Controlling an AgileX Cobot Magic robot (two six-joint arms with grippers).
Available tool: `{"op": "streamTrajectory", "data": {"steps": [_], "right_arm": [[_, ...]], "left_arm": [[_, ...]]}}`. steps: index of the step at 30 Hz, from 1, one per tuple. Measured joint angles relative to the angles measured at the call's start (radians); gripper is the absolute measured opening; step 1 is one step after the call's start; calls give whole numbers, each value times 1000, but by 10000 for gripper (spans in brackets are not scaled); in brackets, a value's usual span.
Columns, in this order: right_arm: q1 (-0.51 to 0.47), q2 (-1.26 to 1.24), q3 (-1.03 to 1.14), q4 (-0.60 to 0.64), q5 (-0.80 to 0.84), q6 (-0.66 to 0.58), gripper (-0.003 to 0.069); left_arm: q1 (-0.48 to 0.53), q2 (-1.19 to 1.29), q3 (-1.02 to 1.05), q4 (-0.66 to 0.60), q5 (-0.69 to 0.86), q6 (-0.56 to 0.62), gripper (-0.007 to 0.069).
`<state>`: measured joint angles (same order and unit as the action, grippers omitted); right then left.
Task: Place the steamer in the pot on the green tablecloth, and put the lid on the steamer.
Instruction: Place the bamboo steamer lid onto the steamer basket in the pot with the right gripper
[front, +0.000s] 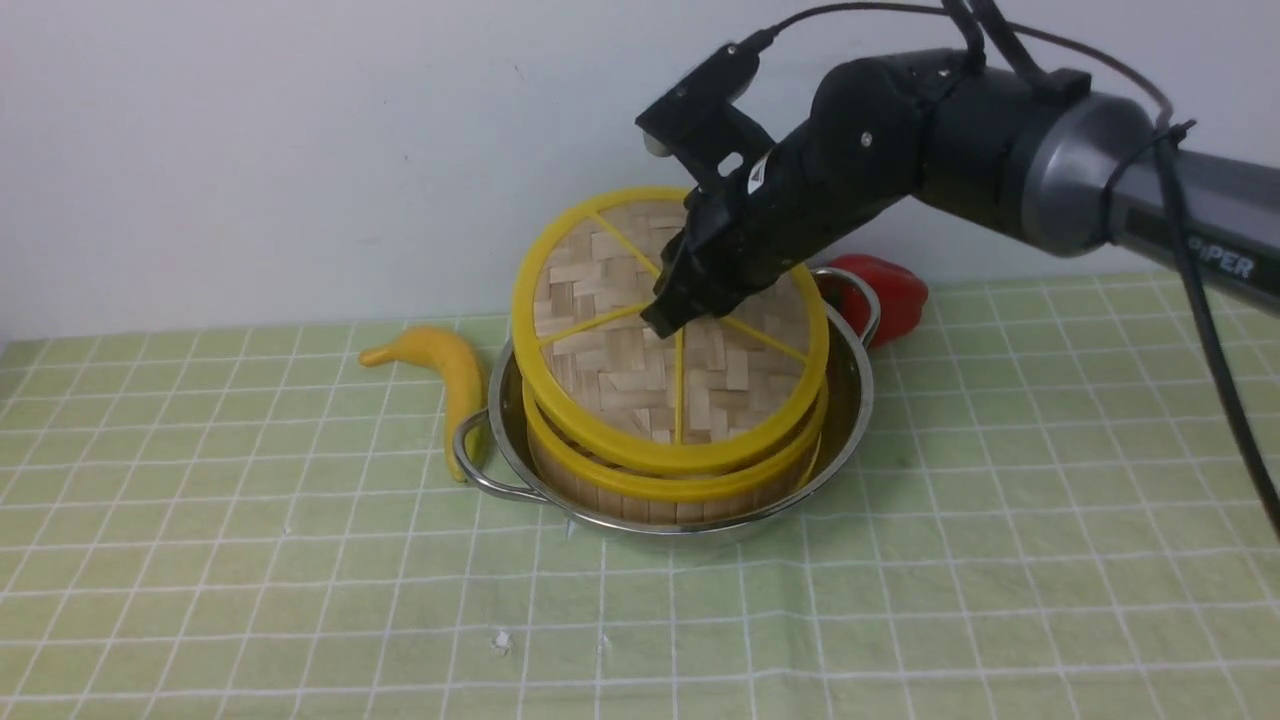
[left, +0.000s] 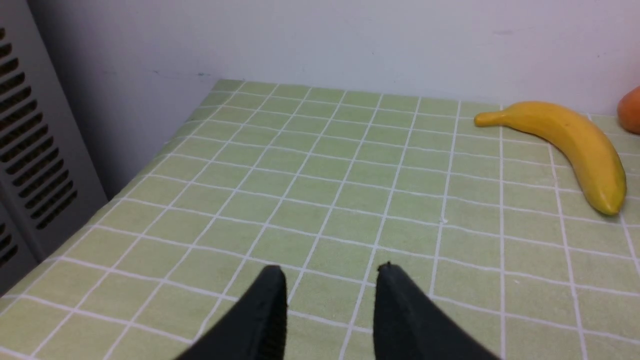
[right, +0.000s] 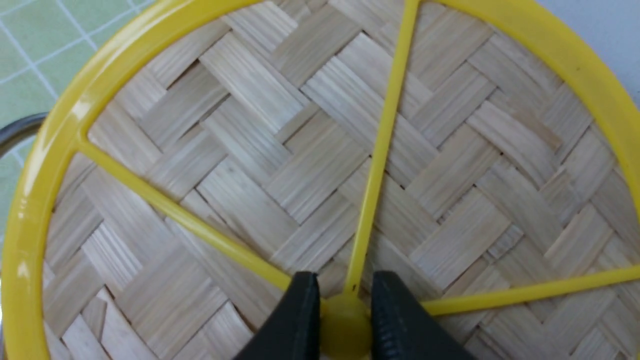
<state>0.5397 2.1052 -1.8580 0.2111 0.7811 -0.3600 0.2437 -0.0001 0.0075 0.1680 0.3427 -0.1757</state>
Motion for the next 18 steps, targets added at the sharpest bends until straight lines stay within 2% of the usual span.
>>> {"op": "streamTrajectory", "data": {"steps": [10,18], "right_arm": [[0,-74,0,0,105,-11,144],[0,-34,-3,0,104,-11,144]], "left_arm": [[0,0,0,0,0,0,243],[1,0,0,0,0,0,243]]}}
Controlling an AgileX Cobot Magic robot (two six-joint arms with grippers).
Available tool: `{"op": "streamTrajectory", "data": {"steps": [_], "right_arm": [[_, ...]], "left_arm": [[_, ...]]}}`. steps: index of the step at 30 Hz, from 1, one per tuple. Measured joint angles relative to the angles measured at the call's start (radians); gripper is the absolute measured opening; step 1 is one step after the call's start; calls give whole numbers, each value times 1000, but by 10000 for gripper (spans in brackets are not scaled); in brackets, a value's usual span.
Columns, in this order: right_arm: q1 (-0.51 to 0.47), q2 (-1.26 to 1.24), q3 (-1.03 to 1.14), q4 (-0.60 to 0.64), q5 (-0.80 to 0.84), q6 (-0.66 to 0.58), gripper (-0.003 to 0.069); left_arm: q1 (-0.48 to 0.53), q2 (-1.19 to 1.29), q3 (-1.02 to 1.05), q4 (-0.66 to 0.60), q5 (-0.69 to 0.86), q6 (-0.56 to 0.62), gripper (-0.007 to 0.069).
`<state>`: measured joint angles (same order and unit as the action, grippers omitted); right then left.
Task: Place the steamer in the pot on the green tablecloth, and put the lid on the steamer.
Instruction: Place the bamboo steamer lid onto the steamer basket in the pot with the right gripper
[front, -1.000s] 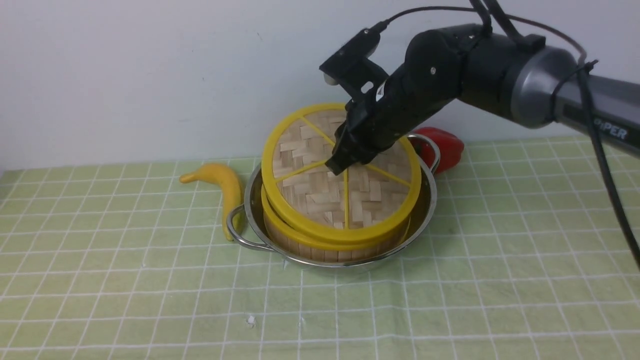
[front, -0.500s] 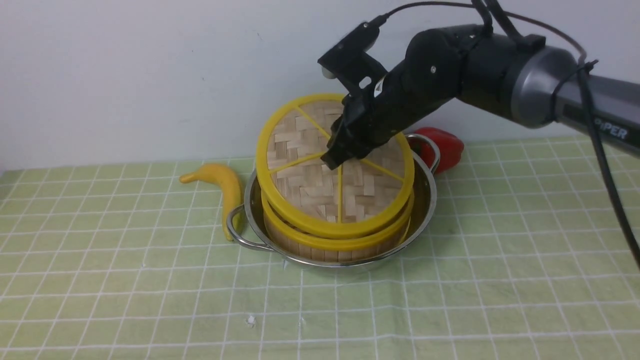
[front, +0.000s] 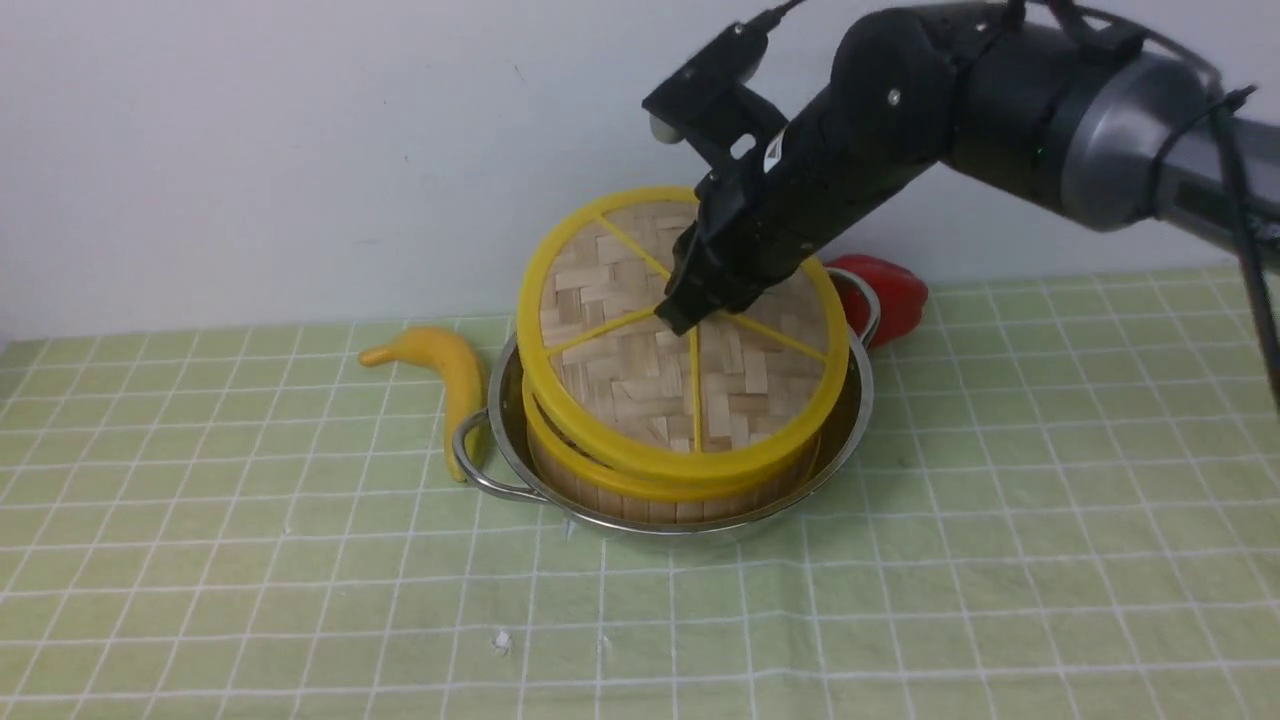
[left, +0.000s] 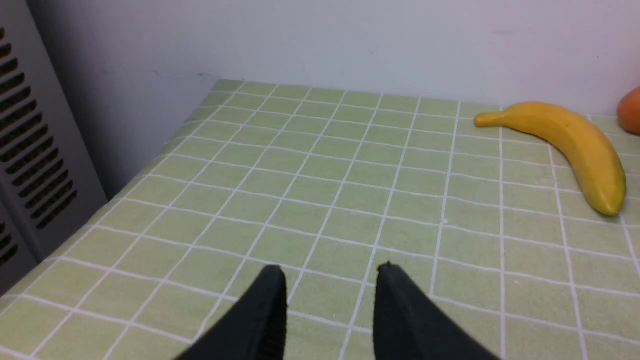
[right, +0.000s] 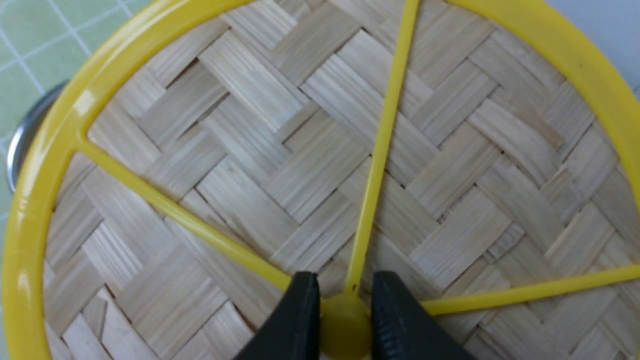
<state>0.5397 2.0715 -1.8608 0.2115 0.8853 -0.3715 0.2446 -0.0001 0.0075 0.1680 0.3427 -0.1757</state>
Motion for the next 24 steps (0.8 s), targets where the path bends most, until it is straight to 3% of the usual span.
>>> {"op": "streamTrajectory", "data": {"steps": [24], "right_arm": [[0,37,0,12,-74,-1,144]], "left_arm": [[0,0,0,0,0,0,243]]}}
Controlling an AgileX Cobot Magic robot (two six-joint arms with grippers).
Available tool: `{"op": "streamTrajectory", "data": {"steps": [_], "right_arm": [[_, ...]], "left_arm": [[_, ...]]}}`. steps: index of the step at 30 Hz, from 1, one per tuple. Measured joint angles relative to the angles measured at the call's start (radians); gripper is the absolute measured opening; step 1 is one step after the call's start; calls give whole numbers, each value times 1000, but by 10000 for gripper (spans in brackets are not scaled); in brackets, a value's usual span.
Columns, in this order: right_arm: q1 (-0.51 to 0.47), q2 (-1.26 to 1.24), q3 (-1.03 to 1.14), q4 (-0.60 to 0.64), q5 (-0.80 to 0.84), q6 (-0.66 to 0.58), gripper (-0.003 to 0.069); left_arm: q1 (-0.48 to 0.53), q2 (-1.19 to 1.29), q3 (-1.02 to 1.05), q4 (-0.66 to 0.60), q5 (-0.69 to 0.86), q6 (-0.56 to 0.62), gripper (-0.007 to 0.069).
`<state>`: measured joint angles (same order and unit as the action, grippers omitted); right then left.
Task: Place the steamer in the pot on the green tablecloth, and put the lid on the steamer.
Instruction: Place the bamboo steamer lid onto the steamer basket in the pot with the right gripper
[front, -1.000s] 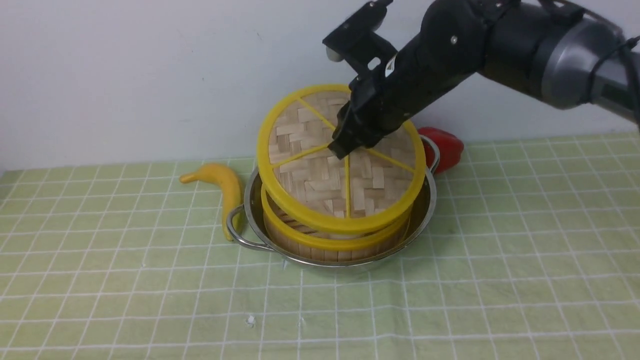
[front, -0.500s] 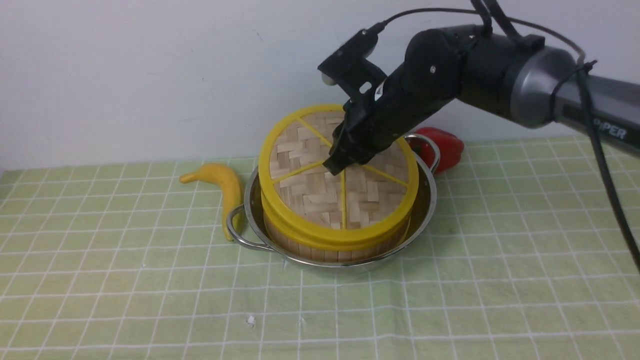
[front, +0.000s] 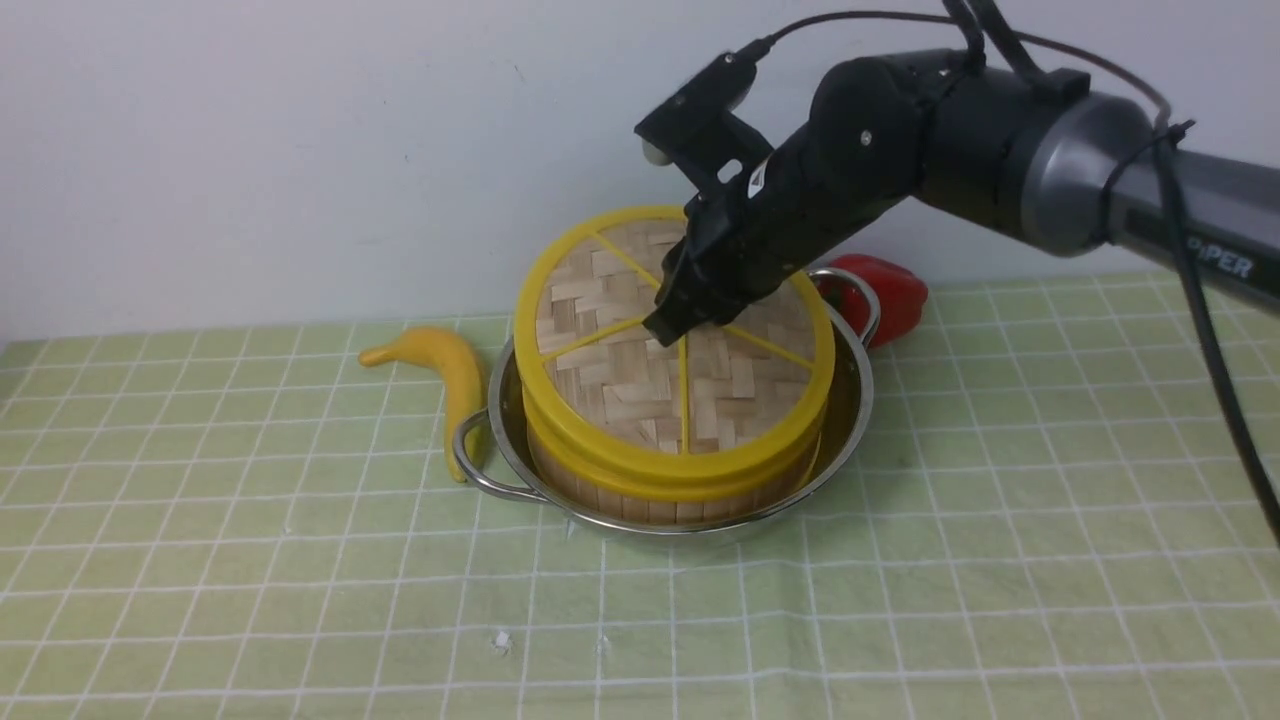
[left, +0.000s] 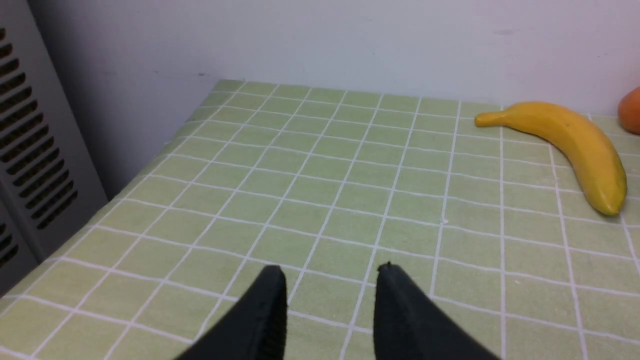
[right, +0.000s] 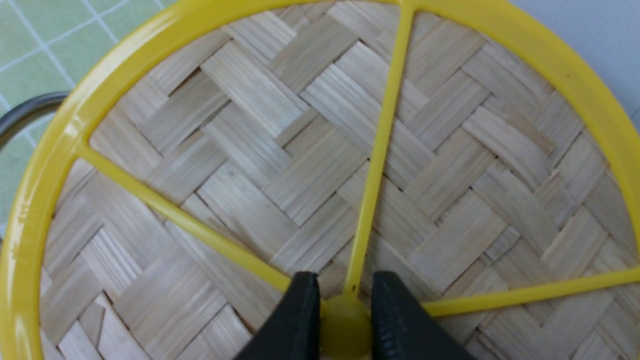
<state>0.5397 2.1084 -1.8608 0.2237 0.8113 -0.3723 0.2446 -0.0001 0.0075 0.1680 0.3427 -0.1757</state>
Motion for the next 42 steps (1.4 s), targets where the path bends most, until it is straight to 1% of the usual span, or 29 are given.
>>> {"op": "streamTrajectory", "data": {"steps": [7,19,38,41,42], "right_arm": [[0,30,0,3,-8,-3,144],[0,38,0,3,-41,-45,144],[0,80,-3,15,-88,-51,144],[0,80,-3,12,-90,-51,154],[0,80,-3,10,-93,-51,171]], "left_arm": [[0,0,0,0,0,0,243],[0,0,0,0,0,0,243],[0,0,0,0,0,-1,243],[0,0,0,0,0,-1,243],[0,0,0,0,0,0,243]]}}
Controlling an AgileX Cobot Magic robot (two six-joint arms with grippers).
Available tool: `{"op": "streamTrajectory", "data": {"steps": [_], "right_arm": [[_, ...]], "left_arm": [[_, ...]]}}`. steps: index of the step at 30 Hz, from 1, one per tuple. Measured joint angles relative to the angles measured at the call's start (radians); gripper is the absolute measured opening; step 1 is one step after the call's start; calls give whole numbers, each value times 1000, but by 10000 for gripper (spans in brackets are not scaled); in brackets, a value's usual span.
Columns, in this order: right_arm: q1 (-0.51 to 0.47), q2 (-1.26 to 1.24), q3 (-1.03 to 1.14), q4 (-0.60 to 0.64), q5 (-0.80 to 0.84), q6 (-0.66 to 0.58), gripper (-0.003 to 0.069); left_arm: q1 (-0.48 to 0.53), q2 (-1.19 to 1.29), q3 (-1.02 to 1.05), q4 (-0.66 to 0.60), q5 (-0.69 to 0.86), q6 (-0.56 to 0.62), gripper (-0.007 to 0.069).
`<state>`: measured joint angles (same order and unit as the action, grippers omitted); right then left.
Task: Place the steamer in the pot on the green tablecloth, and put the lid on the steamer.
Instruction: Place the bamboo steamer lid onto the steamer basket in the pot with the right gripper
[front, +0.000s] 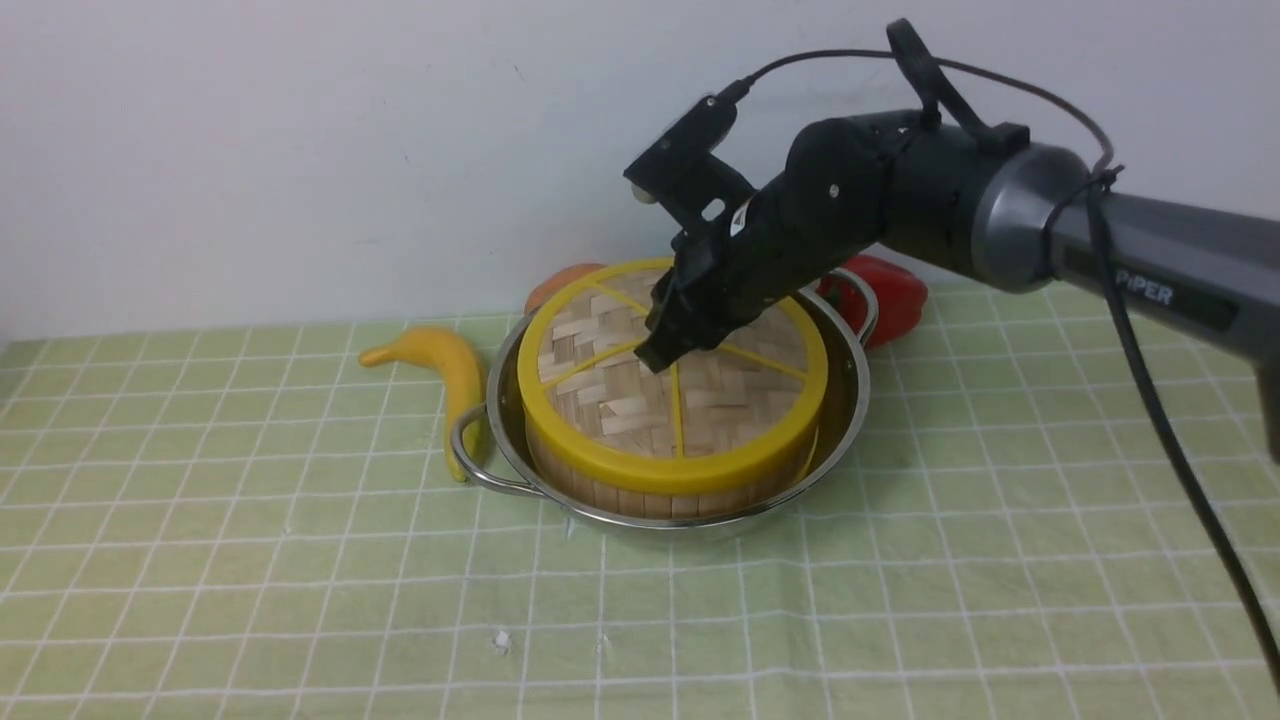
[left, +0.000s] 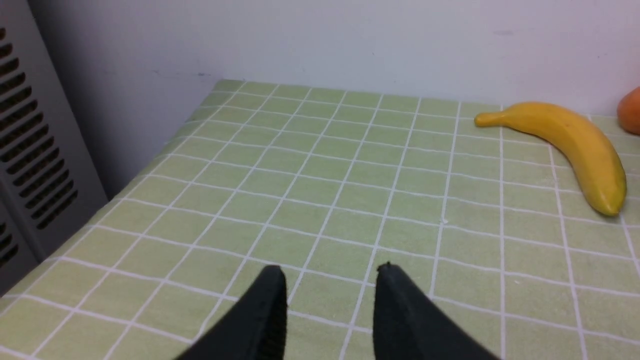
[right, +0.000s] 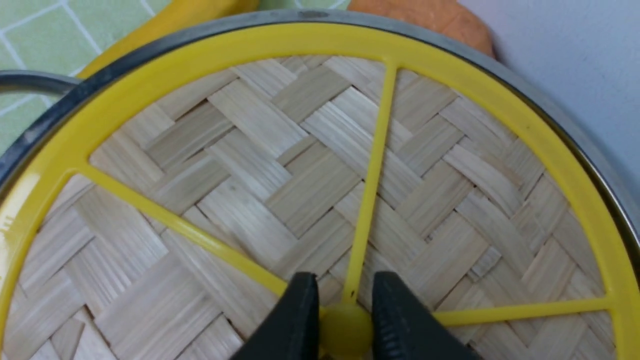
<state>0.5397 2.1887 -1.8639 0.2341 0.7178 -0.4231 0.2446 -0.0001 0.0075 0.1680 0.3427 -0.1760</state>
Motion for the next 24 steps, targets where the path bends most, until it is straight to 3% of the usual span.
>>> {"op": "streamTrajectory", "data": {"steps": [9,24], "right_arm": [[0,-44,0,-14,-7,-1,353],[0,-86,-1,-7,21,1,383]], "left_arm": [[0,0,0,0,0,0,243],[0,0,0,0,0,1,243]]}}
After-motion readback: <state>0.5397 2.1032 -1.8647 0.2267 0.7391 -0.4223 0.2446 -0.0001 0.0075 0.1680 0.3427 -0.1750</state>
